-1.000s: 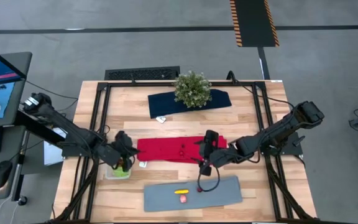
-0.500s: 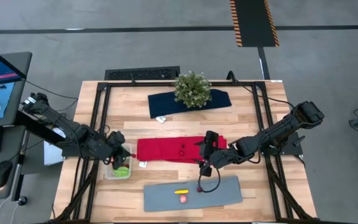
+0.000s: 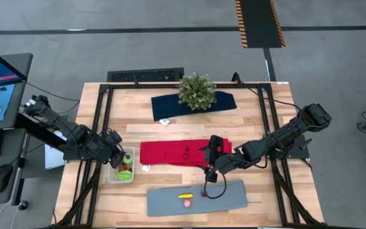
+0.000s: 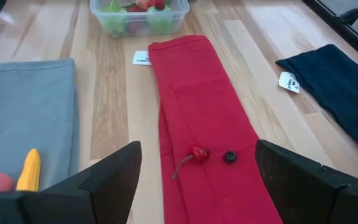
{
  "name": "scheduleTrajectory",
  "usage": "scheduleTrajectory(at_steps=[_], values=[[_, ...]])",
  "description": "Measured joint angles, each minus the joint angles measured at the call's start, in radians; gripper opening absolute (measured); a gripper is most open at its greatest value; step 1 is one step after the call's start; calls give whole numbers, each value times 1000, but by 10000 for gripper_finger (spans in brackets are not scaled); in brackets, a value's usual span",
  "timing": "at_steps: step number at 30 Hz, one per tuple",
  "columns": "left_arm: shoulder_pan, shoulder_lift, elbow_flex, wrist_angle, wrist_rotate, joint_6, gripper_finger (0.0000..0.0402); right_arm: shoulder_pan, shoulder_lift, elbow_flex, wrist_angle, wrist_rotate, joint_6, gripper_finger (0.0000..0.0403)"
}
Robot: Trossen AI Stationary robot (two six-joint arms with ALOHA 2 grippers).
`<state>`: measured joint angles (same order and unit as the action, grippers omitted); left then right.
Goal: Pick and placing Produce into tupperware
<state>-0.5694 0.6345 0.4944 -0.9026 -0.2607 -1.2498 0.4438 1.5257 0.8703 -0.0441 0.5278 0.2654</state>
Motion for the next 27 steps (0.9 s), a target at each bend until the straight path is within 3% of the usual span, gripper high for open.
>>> scheduleTrajectory(at_steps=[7,12,17,23,27], values=[[-1,0,0,4,28,-64,7,0,0,0,0,0,13,336],[0,0,0,85,-158,80,7,-1,0,-3,4,0,16,336],[0,2,0,390,-335,347,7,-1,0,-31,39,1,16,336],[-1,77,0,832,-353,653,7,-1,0,-36,39,-1,52,336],[-8,187,0,1003,-354,819,7,-7,37,-35,52,-3,83,336]])
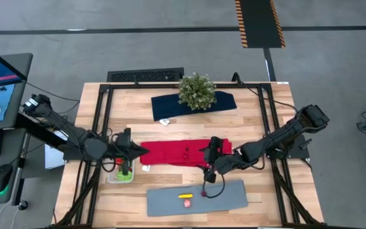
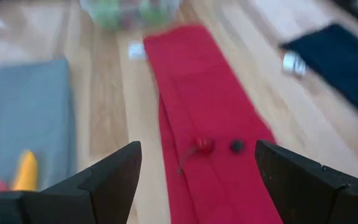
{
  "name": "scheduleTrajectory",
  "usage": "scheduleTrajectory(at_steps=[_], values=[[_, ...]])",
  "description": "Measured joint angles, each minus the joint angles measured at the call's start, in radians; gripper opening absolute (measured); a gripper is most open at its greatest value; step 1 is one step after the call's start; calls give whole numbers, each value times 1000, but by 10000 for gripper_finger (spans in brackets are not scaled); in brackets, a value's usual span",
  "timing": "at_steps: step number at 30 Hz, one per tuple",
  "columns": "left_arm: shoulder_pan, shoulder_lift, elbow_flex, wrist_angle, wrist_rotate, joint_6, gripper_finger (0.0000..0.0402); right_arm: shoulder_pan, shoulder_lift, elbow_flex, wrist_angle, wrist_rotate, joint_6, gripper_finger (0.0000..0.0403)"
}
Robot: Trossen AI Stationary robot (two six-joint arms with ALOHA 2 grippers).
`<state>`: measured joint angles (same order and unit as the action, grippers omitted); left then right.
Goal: Pick and placing Produce into tupperware
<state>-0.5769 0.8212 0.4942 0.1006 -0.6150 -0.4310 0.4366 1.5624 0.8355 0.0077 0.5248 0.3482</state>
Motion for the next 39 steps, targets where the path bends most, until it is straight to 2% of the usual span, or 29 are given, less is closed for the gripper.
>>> scheduleTrajectory(at_steps=[6,11,16,22,26,34,39], values=[[0,241,0,298,-43,238,7,-30,130,-3,-19,-17,62,336],[-6,431,0,565,0,355,7,-36,185,0,-69,-81,139,336],[-27,569,0,779,36,467,7,12,190,0,-114,-133,249,336],[-28,587,0,860,145,491,9,74,190,1,-116,-135,362,336],[-28,586,0,866,192,479,36,103,190,1,-88,-135,416,336],[-27,586,0,860,180,458,135,168,190,38,-75,-135,508,336],[-25,586,0,862,131,446,161,199,190,52,-82,-135,595,327]])
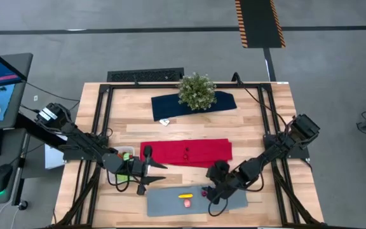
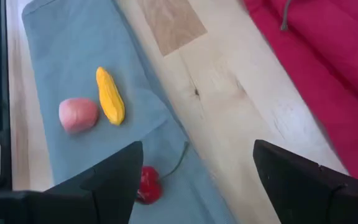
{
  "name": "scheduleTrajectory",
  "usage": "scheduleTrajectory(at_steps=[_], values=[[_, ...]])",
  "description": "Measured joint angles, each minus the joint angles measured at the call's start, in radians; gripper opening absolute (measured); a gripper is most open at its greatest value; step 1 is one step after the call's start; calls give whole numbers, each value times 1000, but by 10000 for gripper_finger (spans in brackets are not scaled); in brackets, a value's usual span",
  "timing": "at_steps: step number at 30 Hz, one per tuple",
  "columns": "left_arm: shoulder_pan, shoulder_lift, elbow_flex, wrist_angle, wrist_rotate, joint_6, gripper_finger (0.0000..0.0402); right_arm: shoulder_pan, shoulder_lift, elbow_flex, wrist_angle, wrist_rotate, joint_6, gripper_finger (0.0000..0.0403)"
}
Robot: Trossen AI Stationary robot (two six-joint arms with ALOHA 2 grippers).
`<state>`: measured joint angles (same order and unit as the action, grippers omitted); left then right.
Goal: Pick and placing Produce into tupperware
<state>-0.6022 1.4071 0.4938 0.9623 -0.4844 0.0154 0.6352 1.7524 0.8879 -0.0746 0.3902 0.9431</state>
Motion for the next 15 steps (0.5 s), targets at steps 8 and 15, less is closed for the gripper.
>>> scheduleTrajectory(at_steps=[8,15], values=[[0,0,0,2,-1,2,162,6,3,0,-4,21,36,308],[0,0,0,2,-1,1,162,27,3,0,8,56,67,306]])
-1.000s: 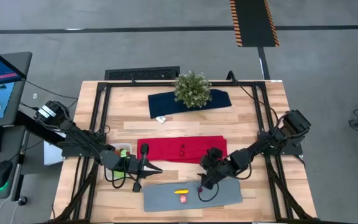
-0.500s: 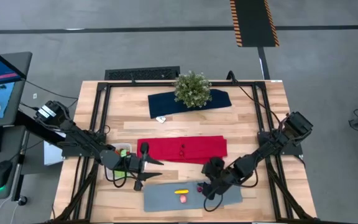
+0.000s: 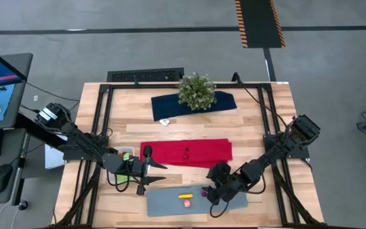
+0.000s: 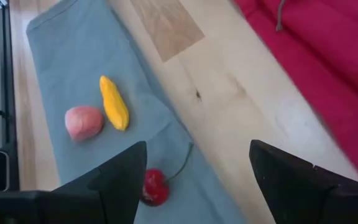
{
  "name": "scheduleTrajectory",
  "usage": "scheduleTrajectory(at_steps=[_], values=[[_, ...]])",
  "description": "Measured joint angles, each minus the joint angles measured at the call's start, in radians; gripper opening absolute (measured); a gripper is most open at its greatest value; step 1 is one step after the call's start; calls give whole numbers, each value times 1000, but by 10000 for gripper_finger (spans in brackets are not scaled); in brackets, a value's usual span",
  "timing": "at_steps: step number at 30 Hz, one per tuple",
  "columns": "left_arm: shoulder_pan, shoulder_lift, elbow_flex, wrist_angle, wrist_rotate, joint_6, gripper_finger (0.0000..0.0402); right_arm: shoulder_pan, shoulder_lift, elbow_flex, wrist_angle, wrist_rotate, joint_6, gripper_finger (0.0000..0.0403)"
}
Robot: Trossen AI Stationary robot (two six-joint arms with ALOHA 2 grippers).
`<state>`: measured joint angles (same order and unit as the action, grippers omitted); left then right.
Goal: Pick and placing Produce into tupperware
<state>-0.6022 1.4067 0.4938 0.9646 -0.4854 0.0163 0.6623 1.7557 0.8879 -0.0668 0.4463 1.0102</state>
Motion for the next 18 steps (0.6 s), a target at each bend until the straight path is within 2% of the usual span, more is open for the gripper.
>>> scheduleTrajectory(at_steps=[7,14,18], values=[[0,0,0,1,0,-1,162,12,0,0,-1,58,30,306],[0,0,0,12,0,-1,162,-3,97,21,47,-1,10,306],[0,-1,0,24,7,-1,162,-7,98,59,29,-1,6,306]])
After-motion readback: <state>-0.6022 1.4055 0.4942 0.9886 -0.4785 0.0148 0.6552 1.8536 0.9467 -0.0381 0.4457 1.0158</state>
